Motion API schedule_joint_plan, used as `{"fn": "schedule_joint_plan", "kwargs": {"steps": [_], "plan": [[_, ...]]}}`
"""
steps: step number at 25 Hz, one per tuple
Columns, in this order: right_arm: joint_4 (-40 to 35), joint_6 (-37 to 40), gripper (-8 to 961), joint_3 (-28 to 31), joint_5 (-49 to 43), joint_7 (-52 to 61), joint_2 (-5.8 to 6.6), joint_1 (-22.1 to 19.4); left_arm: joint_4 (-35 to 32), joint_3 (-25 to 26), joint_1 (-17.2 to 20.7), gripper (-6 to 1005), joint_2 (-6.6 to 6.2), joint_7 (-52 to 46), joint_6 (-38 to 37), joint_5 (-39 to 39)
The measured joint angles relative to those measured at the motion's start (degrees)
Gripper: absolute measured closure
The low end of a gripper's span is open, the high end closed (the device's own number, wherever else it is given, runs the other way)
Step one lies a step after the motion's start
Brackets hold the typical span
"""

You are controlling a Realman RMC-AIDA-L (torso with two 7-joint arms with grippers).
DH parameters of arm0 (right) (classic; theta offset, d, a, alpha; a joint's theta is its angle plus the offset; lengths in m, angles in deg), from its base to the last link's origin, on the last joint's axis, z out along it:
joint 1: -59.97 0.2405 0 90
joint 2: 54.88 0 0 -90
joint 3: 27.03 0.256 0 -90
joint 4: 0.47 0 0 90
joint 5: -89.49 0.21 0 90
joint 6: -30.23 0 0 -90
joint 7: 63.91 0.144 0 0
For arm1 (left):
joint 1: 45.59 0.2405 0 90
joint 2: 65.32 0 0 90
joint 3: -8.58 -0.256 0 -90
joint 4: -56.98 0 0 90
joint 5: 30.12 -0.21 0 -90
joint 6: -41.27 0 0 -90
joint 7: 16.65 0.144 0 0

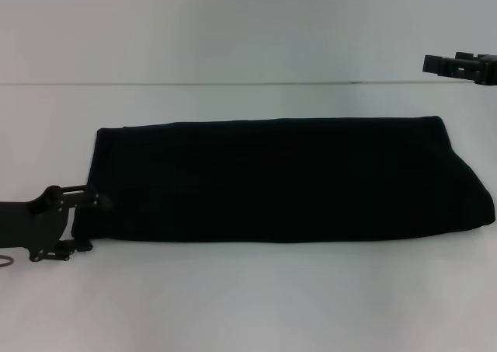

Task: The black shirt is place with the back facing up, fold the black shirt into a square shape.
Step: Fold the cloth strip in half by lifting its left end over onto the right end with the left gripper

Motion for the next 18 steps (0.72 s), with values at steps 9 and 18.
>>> {"fn": "schedule_joint_plan", "kwargs": {"steps": [9, 18], "plan": [[0.03, -0.05, 20, -0.01, -0.01, 0.0, 0.0, 0.0, -0.03, -0.18, -0.05, 154, 0.01, 0.13, 1.24, -0.12], [0.19, -0.18, 21, 0.12, -0.01, 0.0, 0.0, -0.09, 0.4, -0.28, -0.06, 154, 0.06, 0.38, 2.13, -0.12]]}}
